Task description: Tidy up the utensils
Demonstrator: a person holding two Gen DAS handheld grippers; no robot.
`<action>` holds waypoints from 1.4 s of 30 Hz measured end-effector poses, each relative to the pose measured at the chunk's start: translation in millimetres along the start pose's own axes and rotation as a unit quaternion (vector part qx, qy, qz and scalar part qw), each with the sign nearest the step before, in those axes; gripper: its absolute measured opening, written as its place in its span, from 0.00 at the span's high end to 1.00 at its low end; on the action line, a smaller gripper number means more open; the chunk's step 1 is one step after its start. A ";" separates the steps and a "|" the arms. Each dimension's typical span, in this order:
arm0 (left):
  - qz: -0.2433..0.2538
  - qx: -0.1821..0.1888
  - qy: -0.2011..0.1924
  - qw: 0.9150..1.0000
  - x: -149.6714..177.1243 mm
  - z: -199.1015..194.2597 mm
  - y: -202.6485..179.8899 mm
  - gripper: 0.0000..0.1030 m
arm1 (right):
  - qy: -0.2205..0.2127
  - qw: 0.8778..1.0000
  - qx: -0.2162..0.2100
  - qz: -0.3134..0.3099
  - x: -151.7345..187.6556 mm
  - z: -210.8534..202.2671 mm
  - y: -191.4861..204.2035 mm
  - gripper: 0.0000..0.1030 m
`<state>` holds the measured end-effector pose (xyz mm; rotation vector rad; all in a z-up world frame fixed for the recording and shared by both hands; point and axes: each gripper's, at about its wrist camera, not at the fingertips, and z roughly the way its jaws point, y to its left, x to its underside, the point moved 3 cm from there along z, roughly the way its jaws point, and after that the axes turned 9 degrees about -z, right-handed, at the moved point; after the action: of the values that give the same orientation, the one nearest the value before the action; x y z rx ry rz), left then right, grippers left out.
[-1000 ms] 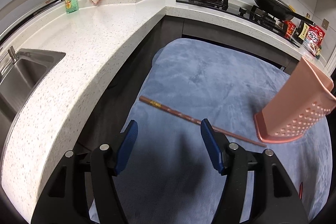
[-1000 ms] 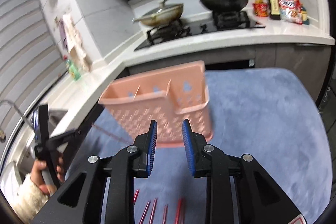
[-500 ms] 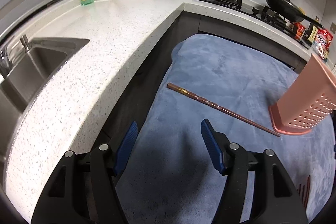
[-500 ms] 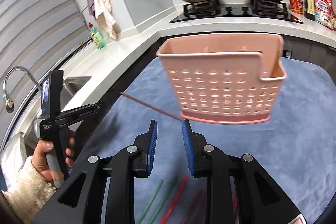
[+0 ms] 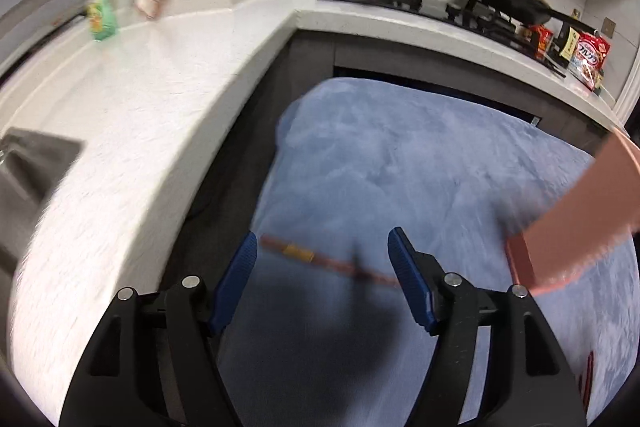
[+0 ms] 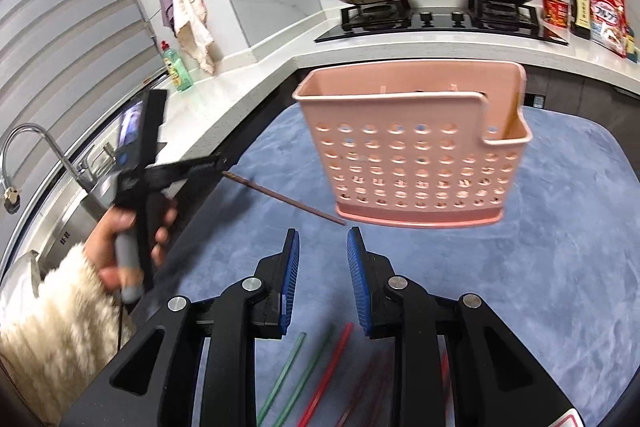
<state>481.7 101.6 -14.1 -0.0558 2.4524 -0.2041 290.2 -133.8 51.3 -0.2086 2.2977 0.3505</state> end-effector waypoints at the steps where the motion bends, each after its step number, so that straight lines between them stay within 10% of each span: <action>1: 0.009 -0.010 0.005 1.000 -4.1 10.3 -3.8 0.37 | 0.001 1.000 0.003 0.004 1.3 -1.8 -3.2 0.75; 7: 0.082 -0.051 0.067 0.993 0.6 47.8 -18.2 0.40 | 0.005 1.000 0.014 0.022 8.0 -8.0 -19.3 0.75; 15: 0.123 0.031 0.149 0.981 67.8 2.0 -15.0 0.47 | 0.003 0.999 0.002 0.038 16.0 -13.8 -24.5 0.75; 28: 0.027 0.108 0.165 0.980 189.9 -108.1 -2.0 0.41 | 0.002 0.999 -0.010 0.038 39.0 -44.6 -11.8 0.75; 42: 0.057 0.072 0.120 0.989 238.7 -145.1 9.8 0.45 | -0.010 0.999 -0.005 0.045 63.5 -95.1 -4.2 0.75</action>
<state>205.1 108.5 -53.4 0.1807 2.6624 -0.3538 182.7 -170.3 65.9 -0.1070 2.2911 0.4084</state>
